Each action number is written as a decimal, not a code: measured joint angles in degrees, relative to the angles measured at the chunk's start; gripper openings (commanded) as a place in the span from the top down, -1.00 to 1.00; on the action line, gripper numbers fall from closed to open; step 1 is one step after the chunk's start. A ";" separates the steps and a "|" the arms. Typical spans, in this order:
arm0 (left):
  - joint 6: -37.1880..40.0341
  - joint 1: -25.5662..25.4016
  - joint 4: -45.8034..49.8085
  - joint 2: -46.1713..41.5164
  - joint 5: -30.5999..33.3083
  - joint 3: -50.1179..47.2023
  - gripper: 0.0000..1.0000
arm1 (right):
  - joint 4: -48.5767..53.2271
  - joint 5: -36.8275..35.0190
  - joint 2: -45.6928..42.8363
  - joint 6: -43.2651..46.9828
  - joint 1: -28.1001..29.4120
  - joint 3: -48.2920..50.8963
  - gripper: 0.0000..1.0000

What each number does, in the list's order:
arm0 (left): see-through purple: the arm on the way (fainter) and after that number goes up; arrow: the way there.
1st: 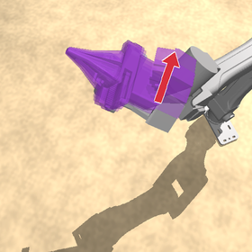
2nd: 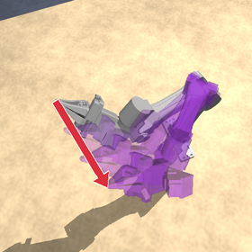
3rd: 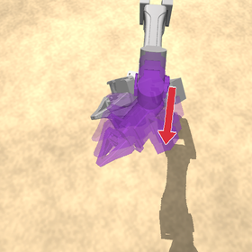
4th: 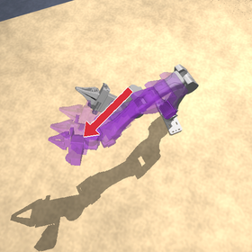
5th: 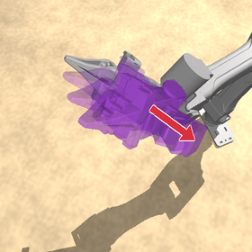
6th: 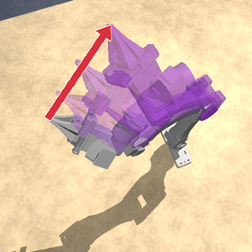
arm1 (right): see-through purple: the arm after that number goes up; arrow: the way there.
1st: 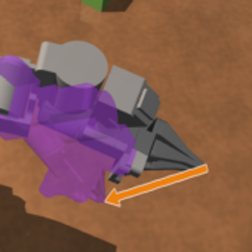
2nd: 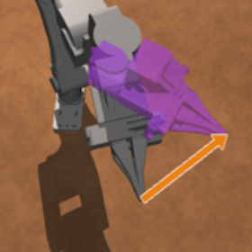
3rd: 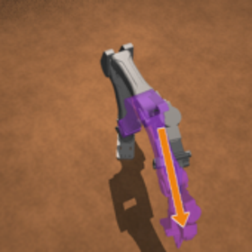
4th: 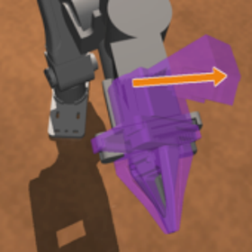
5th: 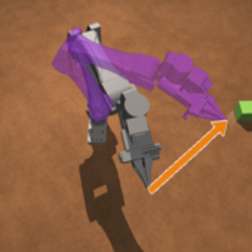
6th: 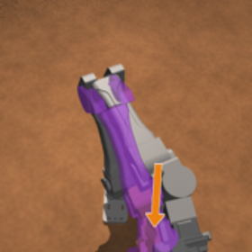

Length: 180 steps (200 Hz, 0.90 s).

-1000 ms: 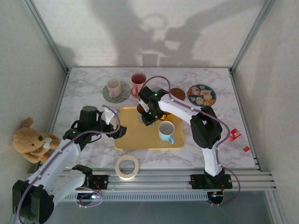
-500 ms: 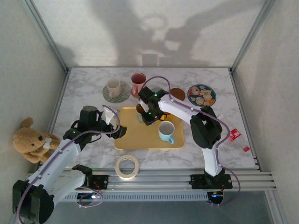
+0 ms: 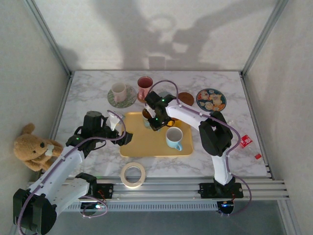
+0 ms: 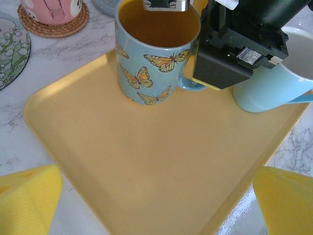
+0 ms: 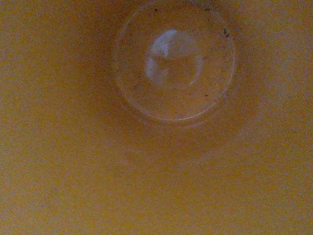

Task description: Place the cup by the coaster

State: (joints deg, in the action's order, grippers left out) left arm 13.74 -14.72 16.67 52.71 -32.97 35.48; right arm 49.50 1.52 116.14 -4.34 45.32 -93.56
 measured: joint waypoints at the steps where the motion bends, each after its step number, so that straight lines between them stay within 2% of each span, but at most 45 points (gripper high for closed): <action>1: 0.00 0.00 0.00 0.00 0.00 0.00 -0.99 | 0.00 0.00 0.00 -0.02 0.00 -0.02 0.52; 67: -0.02 0.00 -0.02 0.39 0.00 0.00 -0.99 | -0.26 -0.44 -0.33 -0.50 0.00 0.04 0.74; 102: -0.04 0.00 0.00 0.61 0.15 0.00 -0.99 | -0.42 -0.42 -0.48 -0.85 0.00 0.15 1.00; 180: -0.52 0.00 0.00 0.48 0.15 0.02 -0.99 | 0.61 0.44 -2.40 -0.81 0.04 0.31 1.00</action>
State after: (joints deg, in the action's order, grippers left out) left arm 13.21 -14.72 16.67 53.19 -32.82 35.51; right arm 50.11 1.96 113.73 -5.15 45.36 -93.25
